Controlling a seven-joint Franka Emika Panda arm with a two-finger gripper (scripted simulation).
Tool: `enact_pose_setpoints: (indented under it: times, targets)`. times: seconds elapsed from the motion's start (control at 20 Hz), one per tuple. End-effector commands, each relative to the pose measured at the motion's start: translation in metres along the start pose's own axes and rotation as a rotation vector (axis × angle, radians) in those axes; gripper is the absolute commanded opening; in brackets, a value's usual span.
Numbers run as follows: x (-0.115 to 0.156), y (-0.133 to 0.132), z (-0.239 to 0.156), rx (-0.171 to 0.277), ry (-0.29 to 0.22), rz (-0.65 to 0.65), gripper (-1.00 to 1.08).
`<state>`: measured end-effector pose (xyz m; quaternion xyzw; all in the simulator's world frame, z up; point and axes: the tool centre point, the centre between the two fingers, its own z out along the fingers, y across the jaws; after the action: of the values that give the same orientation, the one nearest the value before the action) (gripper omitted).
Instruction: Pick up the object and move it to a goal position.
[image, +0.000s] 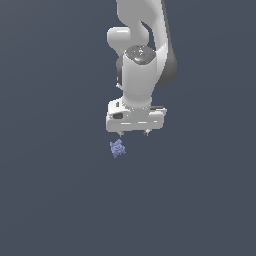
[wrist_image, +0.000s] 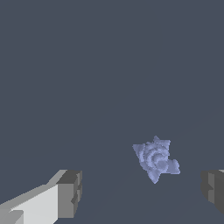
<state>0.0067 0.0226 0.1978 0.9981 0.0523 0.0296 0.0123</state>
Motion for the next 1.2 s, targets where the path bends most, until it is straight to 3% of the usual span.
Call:
enact_pose_setpoints:
  times: [0.0,0.6,1.15]
  targets:
    - [0.0,0.0,0.0,0.0,0.0,0.0,1.0]
    - [0.006,0.002,-0.014,-0.017,0.014,-0.008,1.0]
    - [-0.001,0.015,0.01,-0.01,-0.001,-0.076,1.0]
